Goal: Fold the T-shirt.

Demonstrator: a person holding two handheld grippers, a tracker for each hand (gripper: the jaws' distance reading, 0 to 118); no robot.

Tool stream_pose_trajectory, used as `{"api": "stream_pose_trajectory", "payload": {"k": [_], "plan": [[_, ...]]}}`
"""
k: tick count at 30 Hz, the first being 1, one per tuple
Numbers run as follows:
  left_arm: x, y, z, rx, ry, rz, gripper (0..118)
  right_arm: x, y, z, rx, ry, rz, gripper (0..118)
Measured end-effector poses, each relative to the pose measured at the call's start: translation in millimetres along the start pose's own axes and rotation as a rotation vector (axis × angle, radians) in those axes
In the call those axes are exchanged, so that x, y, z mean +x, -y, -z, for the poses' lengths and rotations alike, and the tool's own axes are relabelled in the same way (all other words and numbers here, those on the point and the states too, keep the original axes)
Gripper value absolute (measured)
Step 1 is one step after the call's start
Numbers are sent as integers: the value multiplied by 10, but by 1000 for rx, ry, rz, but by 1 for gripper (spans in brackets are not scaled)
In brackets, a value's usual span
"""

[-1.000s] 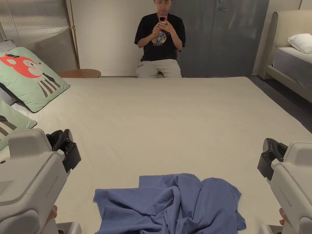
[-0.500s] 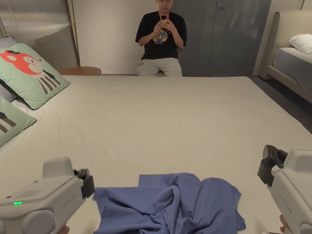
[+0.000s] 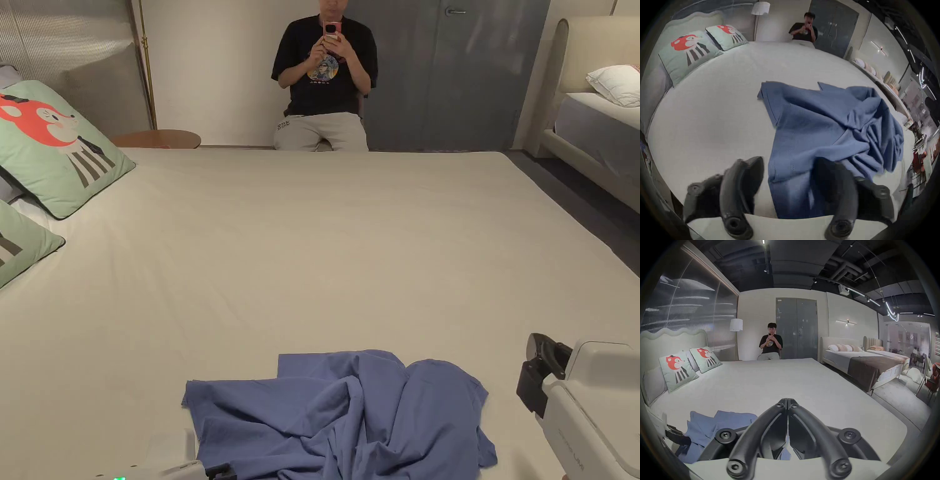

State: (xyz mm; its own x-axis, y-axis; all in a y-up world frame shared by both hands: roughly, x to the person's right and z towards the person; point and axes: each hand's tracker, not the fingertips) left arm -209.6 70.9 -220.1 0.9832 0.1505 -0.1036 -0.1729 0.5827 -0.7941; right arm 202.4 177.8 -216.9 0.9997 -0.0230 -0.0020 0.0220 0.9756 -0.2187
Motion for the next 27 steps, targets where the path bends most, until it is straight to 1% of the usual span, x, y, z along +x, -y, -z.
{"api": "stream_pose_trajectory", "payload": {"k": [1, 2, 3, 6, 8, 9, 10, 11, 12, 13, 14, 16, 17, 18, 19, 20, 21, 22, 23, 24, 25, 26, 27], "plan": [[19, 14, -10, 23, -53, 38, 43, 2, -16, -23, -8, 2, -2, 1], [56, 28, -69, 38, -11, 53, 18, 5, -13, -30, -14, 5, -3, 1], [68, 20, -109, 40, 6, 50, 5, 10, -2, -27, -20, 7, -5, 1], [99, -13, -236, 58, 49, 46, 5, 24, 81, 33, -49, 19, -12, 1], [166, -21, -357, 90, 36, 76, 5, 35, 145, 148, -131, 28, -10, 2], [177, -23, -395, 101, 36, 80, 5, 53, 200, 219, -162, 20, 3, 17], [174, -44, -434, 107, 45, 75, 5, 68, 255, 305, -226, 17, 13, 48], [173, -51, -475, 115, 56, 63, 5, 76, 323, 411, -300, 16, 24, 83], [172, -53, -505, 119, 66, 54, 5, 75, 387, 486, -363, 17, 33, 114], [173, -53, -538, 124, 74, 48, 5, 91, 485, 561, -405, 11, 36, 117], [145, -56, -529, 126, 74, 48, 5, 93, 570, 615, -417, 2, 34, 115], [149, -48, -549, 128, 69, 56, 5, 55, 706, 738, -512, -18, 24, 114], [148, -37, -553, 126, 68, 58, 5, 1, 704, 694, -549, -18, 22, 114], [146, -33, -544, 124, 68, 60, 5, -36, 737, 699, -582, -32, 21, 111], [144, -25, -545, 121, 67, 61, 5, -57, 784, 723, -604, -50, 23, 104], [144, -12, -553, 120, 66, 61, 5, -76, 820, 739, -619, -76, 28, 94], [143, -5, -561, 121, 66, 61, 5, -85, 878, 756, -631, -94, 36, 78], [145, -3, -565, 121, 66, 62, 5, -98, 905, 765, -640, -108, 46, 67], [146, -4, -577, 121, 68, 61, 5, -109, 901, 760, -636, -112, 48, 59], [146, -7, -592, 122, 68, 61, 5, -120, 881, 738, -626, -114, 42, 47], [147, -15, -615, 126, 70, 61, 5, -145, 826, 675, -608, -121, 27, 27], [141, -31, -633, 130, 72, 60, 5, -148, 764, 624, -591, -167, 30, 12], [130, -57, -653, 136, 75, 60, 5, -137, 711, 590, -575, -180, 41, 12]]}}
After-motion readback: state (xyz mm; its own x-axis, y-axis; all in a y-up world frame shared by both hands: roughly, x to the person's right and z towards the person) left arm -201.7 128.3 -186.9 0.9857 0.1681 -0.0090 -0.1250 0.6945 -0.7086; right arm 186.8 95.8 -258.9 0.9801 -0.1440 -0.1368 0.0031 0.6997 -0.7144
